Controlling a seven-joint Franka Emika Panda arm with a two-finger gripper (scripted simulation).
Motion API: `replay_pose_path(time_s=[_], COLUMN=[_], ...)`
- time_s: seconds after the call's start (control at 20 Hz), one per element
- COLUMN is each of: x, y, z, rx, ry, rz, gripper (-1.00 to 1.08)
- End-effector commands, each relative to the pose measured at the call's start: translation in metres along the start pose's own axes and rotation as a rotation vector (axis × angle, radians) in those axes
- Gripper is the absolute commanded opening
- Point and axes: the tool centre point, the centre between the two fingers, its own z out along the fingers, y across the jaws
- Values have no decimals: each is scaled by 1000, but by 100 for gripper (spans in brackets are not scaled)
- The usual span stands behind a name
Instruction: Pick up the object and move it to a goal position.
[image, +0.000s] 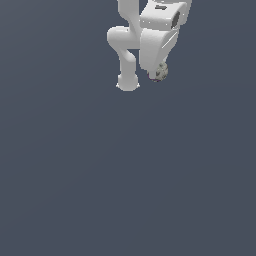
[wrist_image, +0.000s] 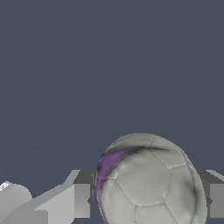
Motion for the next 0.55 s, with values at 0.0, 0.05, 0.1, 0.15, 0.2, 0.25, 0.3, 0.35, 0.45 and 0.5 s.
replay_pose_path(time_s=[0.0, 0.05, 0.1, 0.15, 0.2, 0.25, 0.3, 0.35, 0.45, 0.5], x=[2, 3, 4, 4, 5, 5, 6, 6, 6, 7], y=[0, 1, 1, 1, 1, 1, 2, 2, 2, 2], z=[-14, -18, -22, -25, -27, -30, -31, -33, -34, -34], rx=[0, 0, 0, 0, 0, 0, 0, 0, 0, 0], ry=[0, 0, 0, 0, 0, 0, 0, 0, 0, 0], rz=[1, 1, 1, 1, 1, 1, 1, 1, 1, 1], gripper=[-100, -100, -100, -100, -100, -100, -100, -100, -100, -100])
